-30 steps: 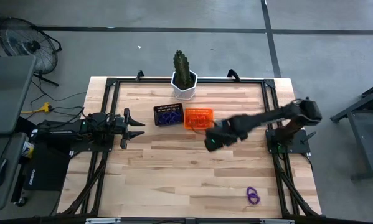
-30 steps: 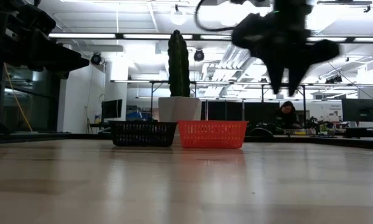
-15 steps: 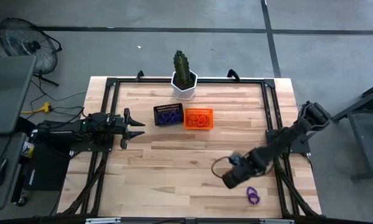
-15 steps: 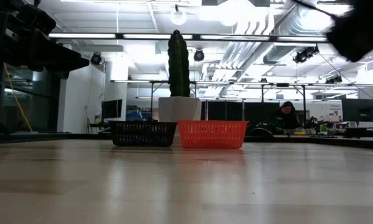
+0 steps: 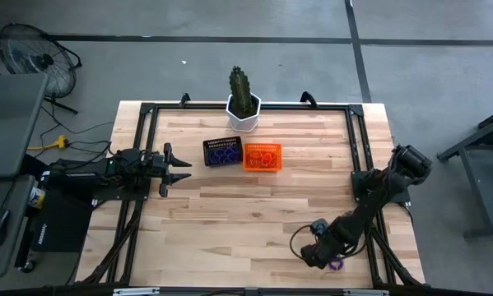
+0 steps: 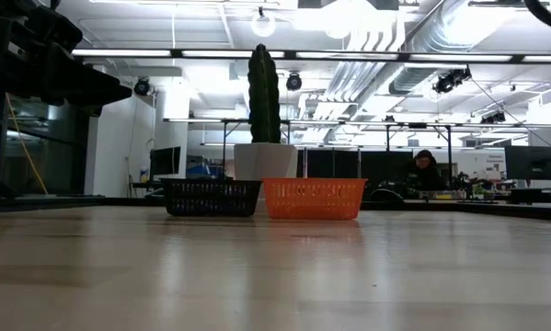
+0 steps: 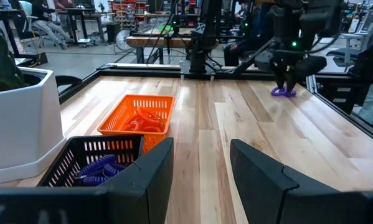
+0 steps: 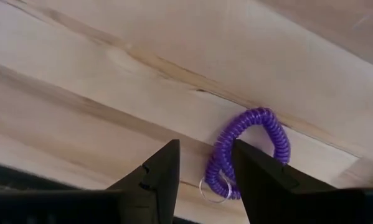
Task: Sort spring keychains
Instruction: Put the purple spring keychain in the black bin
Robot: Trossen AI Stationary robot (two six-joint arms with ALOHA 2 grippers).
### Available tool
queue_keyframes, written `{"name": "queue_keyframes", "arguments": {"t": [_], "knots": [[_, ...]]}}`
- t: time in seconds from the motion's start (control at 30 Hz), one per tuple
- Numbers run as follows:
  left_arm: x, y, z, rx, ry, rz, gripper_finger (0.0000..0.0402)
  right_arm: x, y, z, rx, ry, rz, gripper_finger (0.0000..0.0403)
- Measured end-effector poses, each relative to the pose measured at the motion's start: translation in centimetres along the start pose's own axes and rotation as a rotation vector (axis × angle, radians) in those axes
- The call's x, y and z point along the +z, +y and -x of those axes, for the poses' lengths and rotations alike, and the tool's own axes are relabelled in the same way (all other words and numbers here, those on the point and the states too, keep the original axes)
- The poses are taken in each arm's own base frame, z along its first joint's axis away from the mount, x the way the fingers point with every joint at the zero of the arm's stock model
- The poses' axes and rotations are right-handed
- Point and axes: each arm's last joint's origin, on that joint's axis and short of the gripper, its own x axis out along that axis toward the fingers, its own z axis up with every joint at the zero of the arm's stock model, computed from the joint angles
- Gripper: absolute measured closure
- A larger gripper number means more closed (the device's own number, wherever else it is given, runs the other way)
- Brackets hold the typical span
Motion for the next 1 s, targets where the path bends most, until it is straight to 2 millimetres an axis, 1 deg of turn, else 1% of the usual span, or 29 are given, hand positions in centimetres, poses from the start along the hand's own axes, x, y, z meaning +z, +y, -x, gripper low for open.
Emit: {"name": "queue_keyframes", "arguments": {"t": [0.1, 0.23, 0.5, 0.7, 0.83, 1.0], "knots": [[0.0, 0.0, 0.0, 0.000, 0.000, 0.000, 0.0245, -0.2, 0.1, -0.9, -0.021, 0.009, -0.018, 0.0263], [0.0, 0.0, 0.0, 0.000, 0.000, 0.000, 0.0245, -0.5, 0.0, -1.5, -0.041, 0.013, -0.027, 0.0263], [0.0, 0.0, 0.0, 0.000, 0.000, 0.000, 0.0245, -0.5, 0.0, -3.1, -0.089, 0.009, -0.038, 0.0263], [0.0, 0.0, 0.0, 0.000, 0.000, 0.000, 0.0245, -0.4, 0.2, -3.7, -0.088, -0.003, -0.040, 0.0266], [0.0, 0.0, 0.0, 0.000, 0.000, 0.000, 0.0245, -0.2, 0.4, -3.7, -0.083, -0.003, -0.043, 0.0285], [0.0, 0.0, 0.0, 0.000, 0.000, 0.000, 0.0245, 0.3, 0.6, -3.7, -0.075, -0.006, -0.040, 0.0324]]}}
